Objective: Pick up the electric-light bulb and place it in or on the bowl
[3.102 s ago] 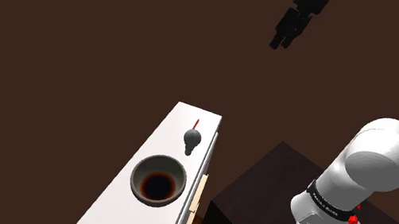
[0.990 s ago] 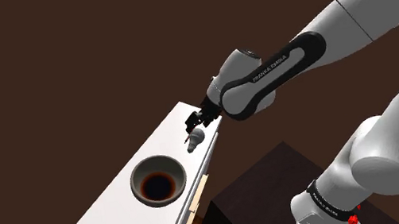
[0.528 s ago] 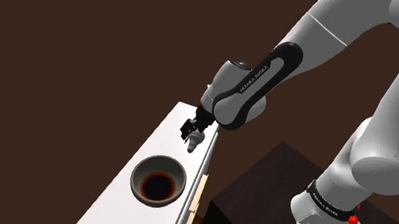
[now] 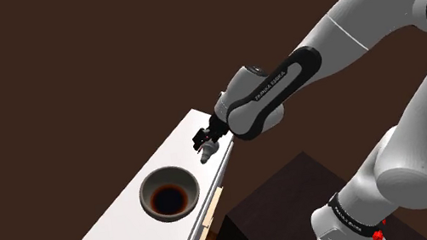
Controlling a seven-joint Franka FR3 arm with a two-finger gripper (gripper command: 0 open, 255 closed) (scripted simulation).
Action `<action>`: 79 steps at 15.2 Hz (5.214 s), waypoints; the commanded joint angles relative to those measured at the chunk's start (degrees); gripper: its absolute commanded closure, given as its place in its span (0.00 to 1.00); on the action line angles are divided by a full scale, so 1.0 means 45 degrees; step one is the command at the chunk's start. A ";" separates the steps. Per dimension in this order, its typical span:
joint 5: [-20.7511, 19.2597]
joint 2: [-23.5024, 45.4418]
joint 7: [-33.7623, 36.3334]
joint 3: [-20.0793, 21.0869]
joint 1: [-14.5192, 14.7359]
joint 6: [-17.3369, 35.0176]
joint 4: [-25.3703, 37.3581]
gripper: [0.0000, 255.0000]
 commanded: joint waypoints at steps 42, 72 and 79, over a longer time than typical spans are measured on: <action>-0.6233 0.2910 1.2525 -0.8548 0.8820 -0.2732 0.2060 1.00; -0.8508 -0.2536 1.3337 -0.9523 0.9734 -0.8313 0.2455 1.00; -0.8109 -0.2266 1.5103 -0.8385 1.0751 -0.8930 0.2911 1.00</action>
